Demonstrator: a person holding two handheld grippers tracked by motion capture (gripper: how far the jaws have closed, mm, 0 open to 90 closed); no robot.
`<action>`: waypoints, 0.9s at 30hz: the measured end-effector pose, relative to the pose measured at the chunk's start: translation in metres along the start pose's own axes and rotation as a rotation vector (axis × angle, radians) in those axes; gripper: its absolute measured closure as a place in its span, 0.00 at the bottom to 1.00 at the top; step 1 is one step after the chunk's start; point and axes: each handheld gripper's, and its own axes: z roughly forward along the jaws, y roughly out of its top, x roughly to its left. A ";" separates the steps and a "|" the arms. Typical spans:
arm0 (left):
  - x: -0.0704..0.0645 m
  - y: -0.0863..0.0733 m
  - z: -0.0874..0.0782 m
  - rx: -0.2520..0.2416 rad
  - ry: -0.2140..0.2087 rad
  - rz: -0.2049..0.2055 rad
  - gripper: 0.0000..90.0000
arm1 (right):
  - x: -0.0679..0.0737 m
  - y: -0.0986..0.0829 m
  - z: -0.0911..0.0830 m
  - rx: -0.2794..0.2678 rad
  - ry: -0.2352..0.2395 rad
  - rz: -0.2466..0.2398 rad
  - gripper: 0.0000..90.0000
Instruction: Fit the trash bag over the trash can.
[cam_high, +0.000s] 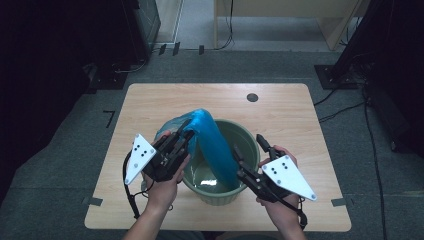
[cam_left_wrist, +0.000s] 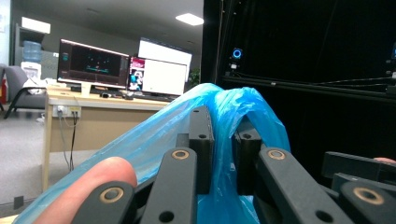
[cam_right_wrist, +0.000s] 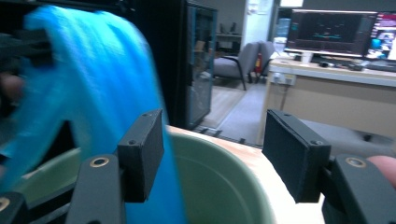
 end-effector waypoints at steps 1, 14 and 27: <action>-0.002 0.001 0.000 -0.008 0.002 -0.002 0.91 | 0.008 0.003 0.003 0.000 0.023 -0.004 0.43; -0.006 0.010 -0.011 -0.041 -0.036 -0.022 0.89 | 0.038 0.005 0.020 0.051 0.094 -0.071 0.82; 0.000 0.005 -0.042 -0.030 -0.133 0.052 0.36 | 0.020 0.004 0.010 -0.007 0.053 0.006 1.00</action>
